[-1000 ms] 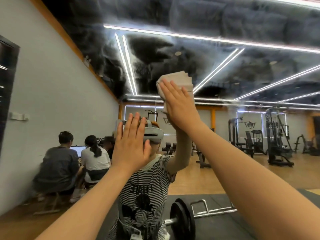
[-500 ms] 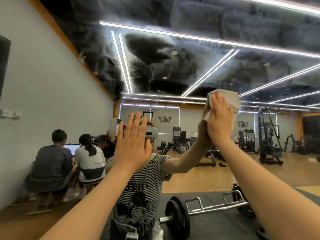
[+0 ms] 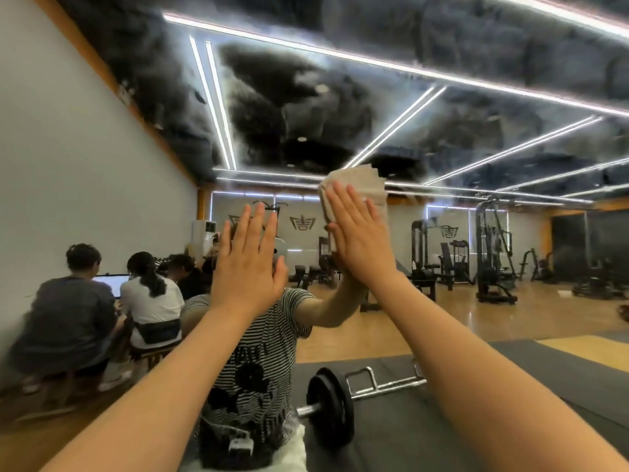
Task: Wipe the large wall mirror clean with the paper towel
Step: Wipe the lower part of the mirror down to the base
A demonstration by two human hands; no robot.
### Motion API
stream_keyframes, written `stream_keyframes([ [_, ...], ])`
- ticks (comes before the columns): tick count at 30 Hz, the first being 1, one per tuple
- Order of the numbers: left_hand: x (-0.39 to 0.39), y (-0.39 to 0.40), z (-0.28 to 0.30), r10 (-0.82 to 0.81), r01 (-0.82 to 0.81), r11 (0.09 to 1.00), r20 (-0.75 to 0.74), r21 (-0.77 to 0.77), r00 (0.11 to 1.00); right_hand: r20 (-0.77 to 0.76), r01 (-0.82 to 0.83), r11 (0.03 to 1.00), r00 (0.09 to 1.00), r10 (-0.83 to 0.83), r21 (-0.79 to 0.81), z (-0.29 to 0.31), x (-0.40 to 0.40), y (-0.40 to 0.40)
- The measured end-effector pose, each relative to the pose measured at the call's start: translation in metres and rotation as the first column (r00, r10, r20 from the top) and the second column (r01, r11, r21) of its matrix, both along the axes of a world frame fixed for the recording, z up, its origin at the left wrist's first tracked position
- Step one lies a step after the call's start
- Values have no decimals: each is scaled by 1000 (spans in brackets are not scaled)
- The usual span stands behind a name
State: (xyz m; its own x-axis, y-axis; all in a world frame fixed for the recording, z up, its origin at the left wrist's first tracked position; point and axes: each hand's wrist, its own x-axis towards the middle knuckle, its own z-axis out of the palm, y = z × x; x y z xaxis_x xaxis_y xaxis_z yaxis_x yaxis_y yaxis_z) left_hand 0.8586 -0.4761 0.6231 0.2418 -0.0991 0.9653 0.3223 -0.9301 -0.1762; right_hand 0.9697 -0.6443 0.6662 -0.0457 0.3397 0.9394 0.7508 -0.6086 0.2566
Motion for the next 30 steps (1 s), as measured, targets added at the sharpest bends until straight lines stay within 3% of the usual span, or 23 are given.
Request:
stream_keyframes([
  [4,0,-2,-1,12,-14,999,-31,-34,999,-144,58,994,989,-44,96,-5,19,-41],
  [13,5,2,-2,-38,38,999,17,-13,999,-210,56,975,978,-10,216,-11,15,-35],
  [25,0,1,-1,-80,80,997,-13,-13,997,-120,201,979,973,-196,29,2,11,-58],
  [30,4,0,0,-40,39,998,-17,-53,999,-60,174,982,982,-179,-75,9,25,-63],
])
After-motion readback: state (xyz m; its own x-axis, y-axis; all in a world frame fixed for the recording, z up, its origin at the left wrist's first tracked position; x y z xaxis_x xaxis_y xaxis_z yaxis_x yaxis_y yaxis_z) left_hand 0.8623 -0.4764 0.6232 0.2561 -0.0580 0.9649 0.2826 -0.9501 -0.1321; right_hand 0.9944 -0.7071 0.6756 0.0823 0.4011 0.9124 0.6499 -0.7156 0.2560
